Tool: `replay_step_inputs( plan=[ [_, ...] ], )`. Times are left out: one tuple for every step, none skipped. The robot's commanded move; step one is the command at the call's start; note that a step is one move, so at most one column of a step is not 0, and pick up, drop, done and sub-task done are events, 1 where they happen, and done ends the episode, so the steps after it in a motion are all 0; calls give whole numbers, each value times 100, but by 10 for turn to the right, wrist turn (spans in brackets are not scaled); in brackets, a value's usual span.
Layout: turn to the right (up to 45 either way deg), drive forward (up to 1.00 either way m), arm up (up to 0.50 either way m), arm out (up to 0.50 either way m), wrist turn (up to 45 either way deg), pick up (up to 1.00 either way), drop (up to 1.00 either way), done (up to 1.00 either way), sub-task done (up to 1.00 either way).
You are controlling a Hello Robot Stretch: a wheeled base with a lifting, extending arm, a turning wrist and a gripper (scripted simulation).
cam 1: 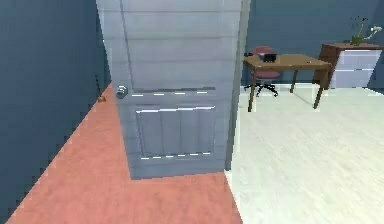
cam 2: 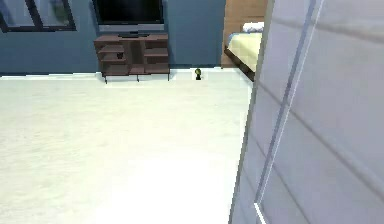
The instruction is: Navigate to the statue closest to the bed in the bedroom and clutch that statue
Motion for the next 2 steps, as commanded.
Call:
replay_step_inputs(
  plan=[
    [0, 25, 0, 0, 0, 0, 0, 0, 0],
    [-450, 0, 0, 0, 0, 0, 0, 0, 0]
  ],
)
